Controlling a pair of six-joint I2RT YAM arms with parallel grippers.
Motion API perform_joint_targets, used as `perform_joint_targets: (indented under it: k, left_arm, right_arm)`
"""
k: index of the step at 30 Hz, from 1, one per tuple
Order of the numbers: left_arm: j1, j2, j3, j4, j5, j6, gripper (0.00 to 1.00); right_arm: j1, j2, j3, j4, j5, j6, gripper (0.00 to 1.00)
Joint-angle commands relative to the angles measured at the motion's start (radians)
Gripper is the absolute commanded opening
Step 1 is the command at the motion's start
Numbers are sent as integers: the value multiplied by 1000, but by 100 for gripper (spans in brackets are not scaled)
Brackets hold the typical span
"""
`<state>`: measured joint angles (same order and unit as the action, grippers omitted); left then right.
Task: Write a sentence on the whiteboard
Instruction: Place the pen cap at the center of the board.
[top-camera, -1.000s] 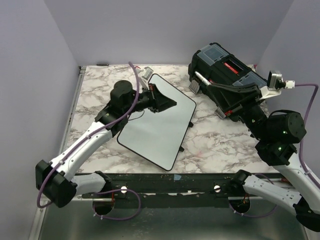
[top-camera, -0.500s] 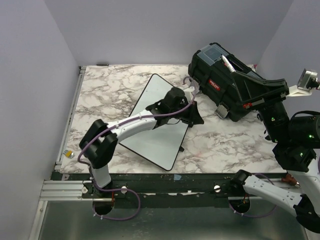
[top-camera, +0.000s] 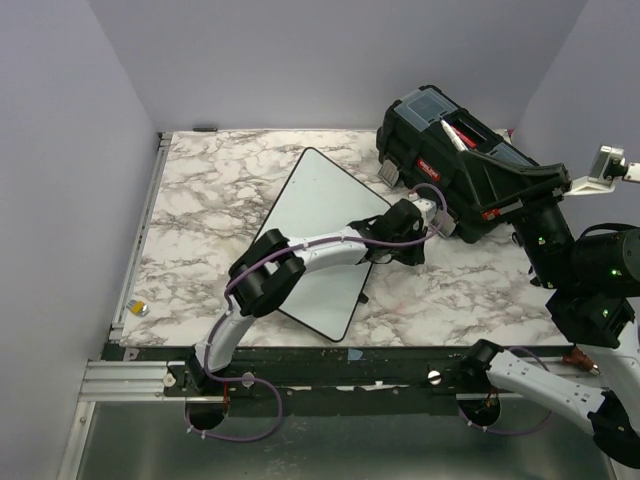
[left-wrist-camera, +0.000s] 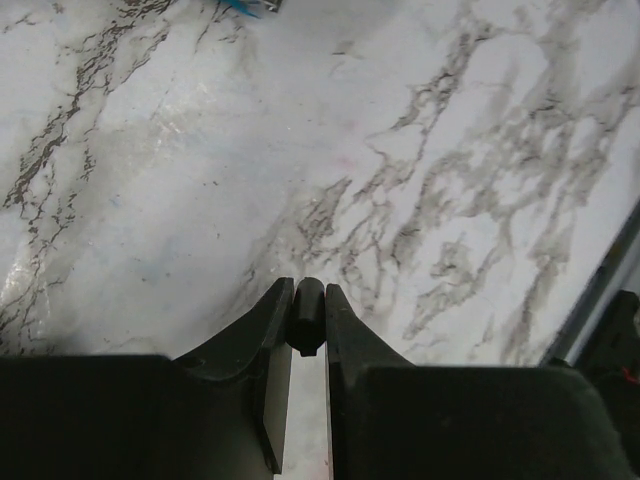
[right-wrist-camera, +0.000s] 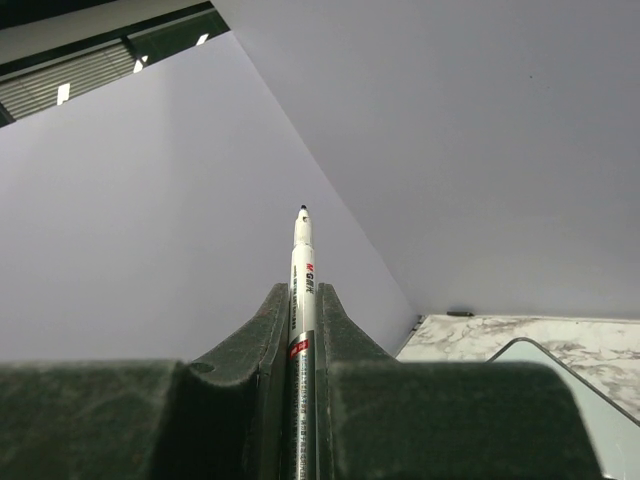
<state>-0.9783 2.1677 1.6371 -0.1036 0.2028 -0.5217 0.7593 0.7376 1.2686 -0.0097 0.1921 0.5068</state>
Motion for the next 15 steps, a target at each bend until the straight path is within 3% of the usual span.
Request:
perform_joint_targets:
  k: [1, 6, 15]
  left_arm:
    - [-23, 81, 81, -43, -159, 42, 0]
    - [-30, 133, 123, -67, -172, 34, 0]
    - [-31, 153, 135, -85, -173, 29, 17]
  right_arm:
    - [3, -16, -9, -35, 36, -3, 1]
    - [5, -17, -9, -41, 39, -7, 1]
    - [4, -15, -20, -41, 49, -10, 1]
